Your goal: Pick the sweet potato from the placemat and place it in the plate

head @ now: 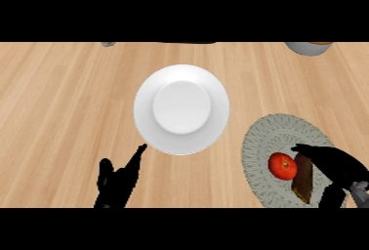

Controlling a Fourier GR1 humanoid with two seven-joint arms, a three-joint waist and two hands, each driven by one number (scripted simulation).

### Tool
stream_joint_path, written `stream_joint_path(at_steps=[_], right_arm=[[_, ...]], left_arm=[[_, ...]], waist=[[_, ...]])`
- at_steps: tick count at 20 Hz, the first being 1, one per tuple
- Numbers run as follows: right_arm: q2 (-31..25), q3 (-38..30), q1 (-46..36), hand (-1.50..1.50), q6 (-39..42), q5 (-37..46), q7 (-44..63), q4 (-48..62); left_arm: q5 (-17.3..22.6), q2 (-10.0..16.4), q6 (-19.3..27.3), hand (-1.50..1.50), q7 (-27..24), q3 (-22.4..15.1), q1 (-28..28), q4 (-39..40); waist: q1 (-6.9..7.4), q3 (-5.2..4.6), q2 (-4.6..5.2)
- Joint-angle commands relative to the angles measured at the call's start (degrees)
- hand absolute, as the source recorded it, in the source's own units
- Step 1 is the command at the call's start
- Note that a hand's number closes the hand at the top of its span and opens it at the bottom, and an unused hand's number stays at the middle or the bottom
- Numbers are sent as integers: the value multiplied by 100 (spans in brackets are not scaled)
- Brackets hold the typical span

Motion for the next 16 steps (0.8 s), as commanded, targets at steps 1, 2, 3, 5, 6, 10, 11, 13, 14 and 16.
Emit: stream_joint_path(at_steps=[1,2,3,5,6,10,11,13,14,16], right_arm=[[136,296,-41,150,291,68,-161,147],[287,350,11,150,191,94,-92,38],[150,350,1,150,200,150,-272,39],[235,296,-99,150,178,133,-307,116],[392,299,-198,150,277,62,-153,73],[449,239,-161,150,79,136,-201,70],[431,254,-60,150,-44,199,-293,123],[459,219,-108,150,-262,359,-222,-48],[405,168,-335,150,-304,504,-155,-147],[471,515,-429,150,-326,699,-688,-544]], left_arm=[[-348,686,325,0,-418,1247,-976,-8],[-454,765,330,0,-586,1156,-818,73],[-375,725,314,0,-563,1194,-899,79],[-390,690,453,0,-504,1154,-939,7],[-365,788,363,0,-489,1125,-933,-26],[-266,818,410,0,-488,1174,-981,74],[-284,921,437,0,-503,1129,-873,-105],[-244,886,466,0,-538,1098,-825,6],[-280,788,508,0,-589,1071,-921,123],[-233,866,444,0,-609,1004,-853,41]], waist=[[61,102,-36],[50,98,-64],[8,98,-63],[51,107,-60],[96,100,-60],[-13,99,-66],[15,110,-93],[-64,100,-114],[-69,92,-112],[43,97,-137]])
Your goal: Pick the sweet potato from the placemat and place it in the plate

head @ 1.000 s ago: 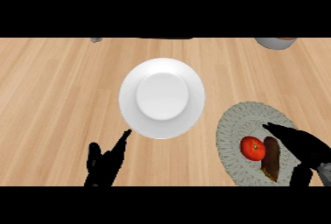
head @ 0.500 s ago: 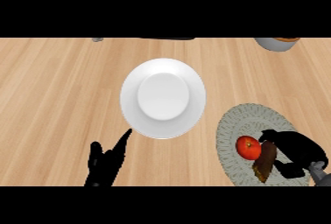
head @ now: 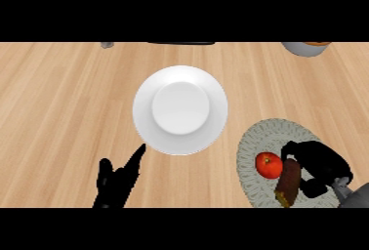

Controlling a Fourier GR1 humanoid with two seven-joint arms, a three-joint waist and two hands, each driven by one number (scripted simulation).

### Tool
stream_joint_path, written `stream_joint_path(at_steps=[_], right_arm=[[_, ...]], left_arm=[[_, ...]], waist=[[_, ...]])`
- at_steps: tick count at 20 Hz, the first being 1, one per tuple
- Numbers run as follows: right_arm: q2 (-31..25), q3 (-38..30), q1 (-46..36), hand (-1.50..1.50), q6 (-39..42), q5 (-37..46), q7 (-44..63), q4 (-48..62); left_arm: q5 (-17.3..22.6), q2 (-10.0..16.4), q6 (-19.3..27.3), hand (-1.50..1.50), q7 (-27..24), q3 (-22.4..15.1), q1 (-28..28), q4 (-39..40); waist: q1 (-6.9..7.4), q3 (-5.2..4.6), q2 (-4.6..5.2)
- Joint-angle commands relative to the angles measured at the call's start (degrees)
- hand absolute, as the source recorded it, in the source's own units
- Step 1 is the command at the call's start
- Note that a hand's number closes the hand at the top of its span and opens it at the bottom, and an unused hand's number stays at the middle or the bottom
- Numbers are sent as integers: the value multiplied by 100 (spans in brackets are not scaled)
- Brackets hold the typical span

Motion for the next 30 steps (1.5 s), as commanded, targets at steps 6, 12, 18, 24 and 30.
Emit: stream_joint_path(at_steps=[6,12,18,24,30], right_arm=[[1308,1881,-848,150,123,349,-2544,-2116],[1826,1414,-859,150,-968,142,-3424,-2912],[2019,657,-759,150,-1334,-267,-3400,-2849],[2306,348,-778,150,-1233,-707,-3156,-2166],[2494,-241,-1497,150,-1069,-910,-3075,-1281]], left_arm=[[-426,244,170,0,-349,424,-963,187],[-336,485,409,0,-512,859,-1061,305],[-253,702,534,0,-506,1052,-1108,200],[-95,1047,374,0,-579,1093,-940,-23],[-60,893,358,0,-603,951,-1099,103]], waist=[[869,176,-129],[161,161,-83],[-53,138,-4],[94,125,16],[179,115,57]])
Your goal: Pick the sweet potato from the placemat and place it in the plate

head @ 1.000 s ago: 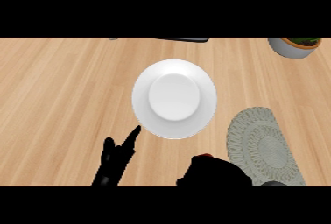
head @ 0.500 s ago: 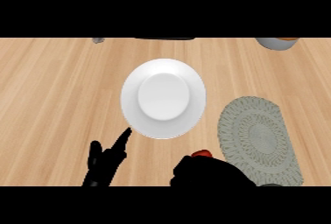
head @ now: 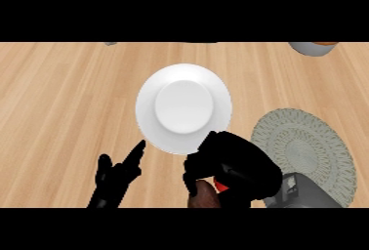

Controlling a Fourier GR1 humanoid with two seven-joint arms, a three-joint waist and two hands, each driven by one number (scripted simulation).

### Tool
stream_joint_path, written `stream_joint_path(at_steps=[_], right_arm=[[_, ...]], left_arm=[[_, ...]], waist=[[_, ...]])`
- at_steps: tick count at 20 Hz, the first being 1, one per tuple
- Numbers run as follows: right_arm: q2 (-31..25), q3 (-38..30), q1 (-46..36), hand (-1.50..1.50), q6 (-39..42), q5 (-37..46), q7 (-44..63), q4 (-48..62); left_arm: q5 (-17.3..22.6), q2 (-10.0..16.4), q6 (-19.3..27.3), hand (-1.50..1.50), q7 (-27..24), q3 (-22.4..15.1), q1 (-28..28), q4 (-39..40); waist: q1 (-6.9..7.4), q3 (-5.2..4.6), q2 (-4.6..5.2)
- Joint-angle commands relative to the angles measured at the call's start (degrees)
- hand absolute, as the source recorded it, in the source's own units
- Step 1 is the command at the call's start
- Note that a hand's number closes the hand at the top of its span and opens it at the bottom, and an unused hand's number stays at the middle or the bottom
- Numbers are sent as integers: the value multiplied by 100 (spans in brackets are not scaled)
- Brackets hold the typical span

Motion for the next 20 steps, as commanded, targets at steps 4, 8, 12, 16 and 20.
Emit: stream_joint_path(at_steps=[4,8,12,16,20], right_arm=[[182,-574,-656,150,35,-139,-164,1274],[180,-571,-1087,150,-71,282,-364,2001],[141,-382,-1418,150,251,440,-553,2778],[472,-521,-2133,-150,965,78,-865,4165],[933,-697,-2694,-150,902,72,-2097,5404]], left_arm=[[-363,552,431,0,-407,1103,-976,85],[-399,463,460,0,-500,989,-990,176],[-281,604,304,0,-476,1068,-1112,224],[-141,794,90,0,-515,1383,-1267,415],[-106,734,-117,0,-766,1537,-1153,796]], waist=[[168,86,4],[214,80,2],[321,76,44],[274,79,58],[122,83,19]])
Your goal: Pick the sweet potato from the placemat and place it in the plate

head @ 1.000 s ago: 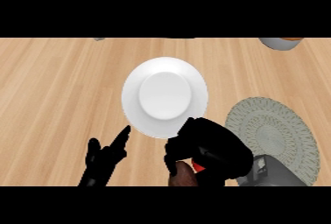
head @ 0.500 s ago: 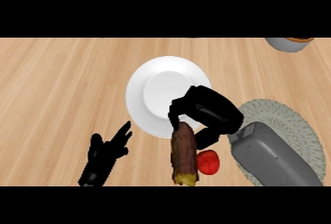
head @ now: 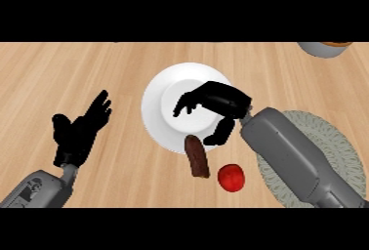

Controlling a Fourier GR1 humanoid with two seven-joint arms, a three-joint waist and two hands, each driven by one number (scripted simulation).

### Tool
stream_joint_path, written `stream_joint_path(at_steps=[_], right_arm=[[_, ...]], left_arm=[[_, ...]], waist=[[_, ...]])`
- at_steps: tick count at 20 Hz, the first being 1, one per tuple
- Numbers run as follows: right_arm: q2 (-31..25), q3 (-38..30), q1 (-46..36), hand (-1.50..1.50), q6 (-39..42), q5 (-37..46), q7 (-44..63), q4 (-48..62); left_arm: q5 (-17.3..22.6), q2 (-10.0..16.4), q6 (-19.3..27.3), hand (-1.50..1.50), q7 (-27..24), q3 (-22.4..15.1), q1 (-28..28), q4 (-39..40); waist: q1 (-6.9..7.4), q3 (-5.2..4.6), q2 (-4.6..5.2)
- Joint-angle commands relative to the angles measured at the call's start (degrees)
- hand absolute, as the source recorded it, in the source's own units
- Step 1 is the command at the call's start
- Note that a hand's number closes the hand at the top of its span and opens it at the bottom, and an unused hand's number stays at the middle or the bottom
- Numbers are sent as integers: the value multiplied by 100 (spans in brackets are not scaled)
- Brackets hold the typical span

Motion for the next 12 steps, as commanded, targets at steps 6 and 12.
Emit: stream_joint_path(at_steps=[6,12], right_arm=[[687,-941,-880,-150,502,-947,-2165,1452],[529,-1618,-1289,-150,1954,-1896,-1894,2046]], left_arm=[[-49,-101,-53,0,-116,392,-358,553],[-116,-72,-123,0,-266,467,73,450]], waist=[[-233,15,-43],[-306,10,-122]])
